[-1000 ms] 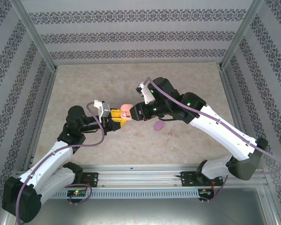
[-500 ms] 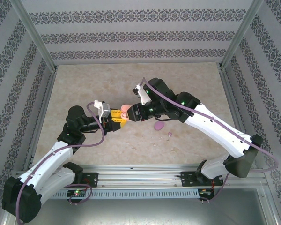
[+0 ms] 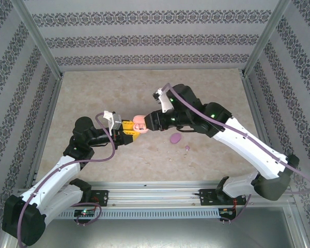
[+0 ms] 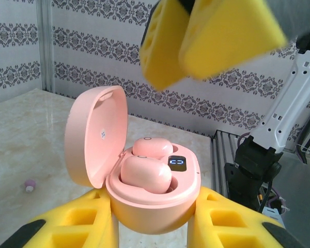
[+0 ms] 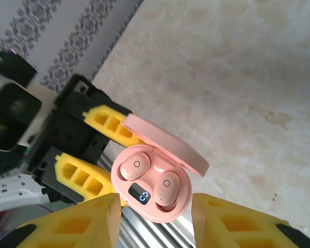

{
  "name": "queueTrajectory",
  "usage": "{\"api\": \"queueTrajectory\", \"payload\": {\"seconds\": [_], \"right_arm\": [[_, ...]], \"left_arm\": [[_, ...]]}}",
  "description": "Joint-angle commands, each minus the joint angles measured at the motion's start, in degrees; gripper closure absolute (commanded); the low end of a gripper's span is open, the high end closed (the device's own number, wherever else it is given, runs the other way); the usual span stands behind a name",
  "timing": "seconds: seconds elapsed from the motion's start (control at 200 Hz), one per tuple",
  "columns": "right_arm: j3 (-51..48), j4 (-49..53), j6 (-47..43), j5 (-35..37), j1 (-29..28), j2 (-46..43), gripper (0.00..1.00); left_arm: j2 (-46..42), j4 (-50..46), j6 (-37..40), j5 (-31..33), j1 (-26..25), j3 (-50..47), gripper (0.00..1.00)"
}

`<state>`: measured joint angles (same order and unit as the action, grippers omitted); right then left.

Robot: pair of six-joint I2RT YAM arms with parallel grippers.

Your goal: Insert wireless bluetooth earbuds into charging case

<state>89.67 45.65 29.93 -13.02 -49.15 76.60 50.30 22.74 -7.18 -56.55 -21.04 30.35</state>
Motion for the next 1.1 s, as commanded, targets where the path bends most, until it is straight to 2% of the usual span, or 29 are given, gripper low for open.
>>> {"api": "queueTrajectory", "payload": {"seconds": [0.0, 0.195, 0.525, 1.094], "right_arm": [[0.6, -3.1, 1.3, 2.2, 3.0, -1.9, 0.59], [-1.9, -8.3, 5.1, -2.2, 8.5, -0.7, 0.58], [-3.2, -12.6, 8.7, -13.2, 9.1, 5.3, 0.57], [-16.8, -20.1, 15.9, -15.6, 8.5, -3.7, 0.5]], "left_arm": [[-0.7, 1.8, -0.2, -1.3, -0.6, 0.7, 0.69], [-0.7, 2.0, -0.3, -1.5, -0.7, 0.9, 0.69], [0.7, 4.0, -0.6, -1.3, -0.6, 2.0, 0.69], [4.8, 9.0, -4.5, 1.2, -0.6, 3.5, 0.69]]}}
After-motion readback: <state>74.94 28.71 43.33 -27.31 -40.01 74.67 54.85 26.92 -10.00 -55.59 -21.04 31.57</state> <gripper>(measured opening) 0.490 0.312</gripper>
